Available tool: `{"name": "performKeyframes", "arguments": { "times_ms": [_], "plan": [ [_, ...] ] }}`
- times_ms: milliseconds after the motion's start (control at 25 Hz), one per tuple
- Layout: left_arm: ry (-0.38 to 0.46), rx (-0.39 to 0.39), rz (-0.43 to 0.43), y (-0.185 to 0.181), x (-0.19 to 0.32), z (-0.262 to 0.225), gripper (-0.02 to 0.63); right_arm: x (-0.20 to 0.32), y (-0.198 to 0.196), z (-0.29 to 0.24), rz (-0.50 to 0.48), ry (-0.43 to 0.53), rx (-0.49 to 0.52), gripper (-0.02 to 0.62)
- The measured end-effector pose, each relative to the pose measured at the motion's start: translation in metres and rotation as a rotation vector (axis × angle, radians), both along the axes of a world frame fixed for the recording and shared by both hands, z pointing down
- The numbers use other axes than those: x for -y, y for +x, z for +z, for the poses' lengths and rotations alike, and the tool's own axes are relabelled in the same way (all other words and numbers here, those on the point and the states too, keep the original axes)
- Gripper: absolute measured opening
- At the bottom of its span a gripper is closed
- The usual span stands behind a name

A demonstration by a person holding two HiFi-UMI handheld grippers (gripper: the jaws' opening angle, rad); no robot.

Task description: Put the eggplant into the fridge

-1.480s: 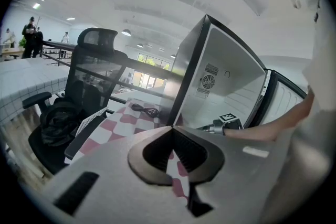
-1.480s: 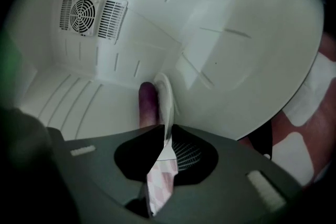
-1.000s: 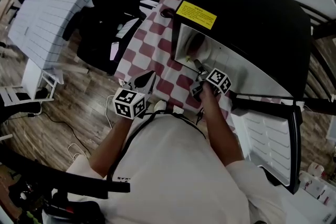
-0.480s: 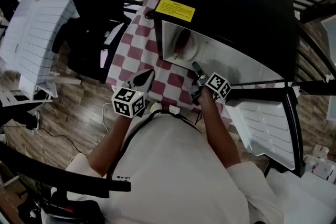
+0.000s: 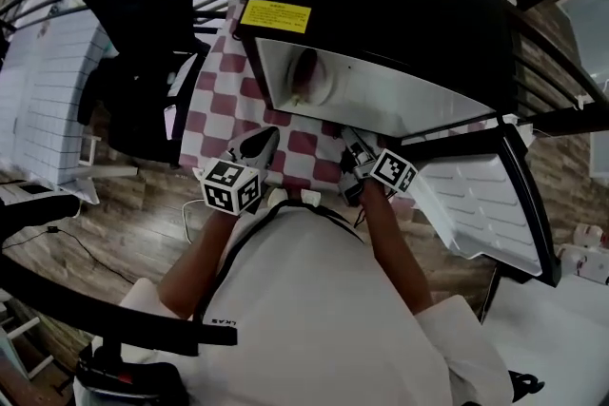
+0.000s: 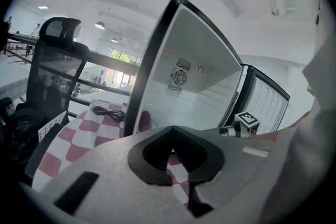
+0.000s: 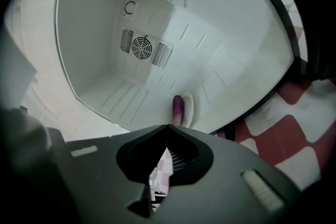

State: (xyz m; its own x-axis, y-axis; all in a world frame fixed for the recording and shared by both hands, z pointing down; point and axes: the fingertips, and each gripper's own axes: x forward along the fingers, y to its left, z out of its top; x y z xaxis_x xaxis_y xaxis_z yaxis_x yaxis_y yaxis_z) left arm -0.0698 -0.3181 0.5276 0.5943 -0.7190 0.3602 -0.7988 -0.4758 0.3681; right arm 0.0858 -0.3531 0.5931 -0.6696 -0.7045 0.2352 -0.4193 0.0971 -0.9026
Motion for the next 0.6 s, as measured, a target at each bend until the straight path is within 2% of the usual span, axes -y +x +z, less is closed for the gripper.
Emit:
{"name": "performKeyframes", "arguments": {
  "times_ms": [200,600],
  "plan": [
    [0.019,-0.011,0.042,0.012,0.004,-0.009,0.002,-0.023,0.006,-0.023,-0.005,0.076,-0.026,0.006],
    [0.043,-0.021,0.083,0.023,0.0,-0.023,0.002,-0.049,0.021,-0.077,-0.041,0.278,-0.213,0.006]
  ]
}}
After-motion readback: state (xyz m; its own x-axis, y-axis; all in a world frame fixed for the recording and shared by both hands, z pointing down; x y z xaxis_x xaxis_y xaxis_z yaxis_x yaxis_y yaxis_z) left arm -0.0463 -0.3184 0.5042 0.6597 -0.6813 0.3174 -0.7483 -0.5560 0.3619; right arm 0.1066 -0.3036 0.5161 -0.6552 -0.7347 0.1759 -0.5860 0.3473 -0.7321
